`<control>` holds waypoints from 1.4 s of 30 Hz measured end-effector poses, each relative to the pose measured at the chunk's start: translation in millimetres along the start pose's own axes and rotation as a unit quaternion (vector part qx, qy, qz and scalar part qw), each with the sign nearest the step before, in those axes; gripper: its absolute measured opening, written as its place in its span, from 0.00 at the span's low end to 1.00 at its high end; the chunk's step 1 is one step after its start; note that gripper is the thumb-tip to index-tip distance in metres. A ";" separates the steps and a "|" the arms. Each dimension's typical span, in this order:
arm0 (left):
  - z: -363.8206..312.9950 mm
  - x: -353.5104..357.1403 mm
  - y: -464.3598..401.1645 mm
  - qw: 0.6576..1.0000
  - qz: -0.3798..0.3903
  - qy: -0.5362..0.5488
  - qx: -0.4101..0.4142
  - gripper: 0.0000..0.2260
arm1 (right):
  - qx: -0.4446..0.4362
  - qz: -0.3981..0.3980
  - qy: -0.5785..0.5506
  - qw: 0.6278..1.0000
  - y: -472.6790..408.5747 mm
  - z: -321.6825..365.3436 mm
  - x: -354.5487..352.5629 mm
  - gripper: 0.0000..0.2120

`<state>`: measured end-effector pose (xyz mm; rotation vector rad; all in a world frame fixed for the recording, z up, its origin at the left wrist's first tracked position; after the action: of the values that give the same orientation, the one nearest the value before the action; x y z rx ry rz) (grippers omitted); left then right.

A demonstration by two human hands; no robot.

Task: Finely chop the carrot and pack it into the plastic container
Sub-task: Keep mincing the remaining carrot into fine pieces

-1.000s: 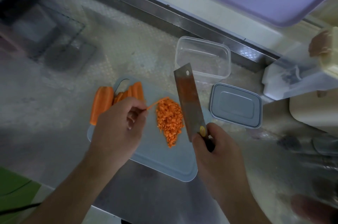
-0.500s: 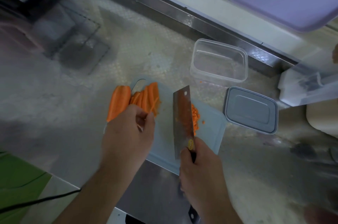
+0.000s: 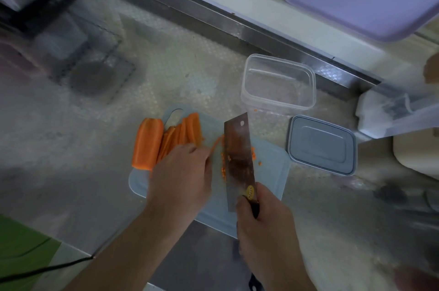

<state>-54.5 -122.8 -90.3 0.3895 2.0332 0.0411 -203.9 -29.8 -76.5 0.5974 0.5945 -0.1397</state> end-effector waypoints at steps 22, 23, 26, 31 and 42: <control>10.4 -31.3 -20.0 0.995 -0.081 -0.052 0.035 0.15 | -0.014 -0.021 0.030 0.999 5.4 4.1 5.7 0.12; 5.7 -32.1 -16.3 0.993 -0.097 -0.048 0.048 0.11 | -0.011 -0.022 0.030 0.999 6.1 4.1 6.9 0.12; -3.1 -18.6 -10.0 0.995 -0.069 -0.056 0.054 0.07 | -0.002 -0.026 0.018 0.999 7.0 1.5 9.0 0.13; -9.4 -1.1 -7.1 0.992 0.002 -0.128 0.012 0.11 | -0.004 -0.025 0.022 0.999 6.5 0.0 9.0 0.11; -1.6 -6.2 3.4 0.995 0.049 -0.075 -0.053 0.13 | 0.001 -0.010 0.013 1.000 5.4 -4.6 6.3 0.10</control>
<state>-52.4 -121.2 -83.5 0.4134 1.8550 0.1747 -199.4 -22.5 -80.5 0.5952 0.6259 -0.1515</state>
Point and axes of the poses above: each hand's wrist, its own y-axis away from the middle knuckle, its own x-axis out of the palm, z = x × y, the point moved 7 cm from there along -y, towards the middle knuckle, and after that the axes turned 4 degrees about z, right-handed, at the moved point
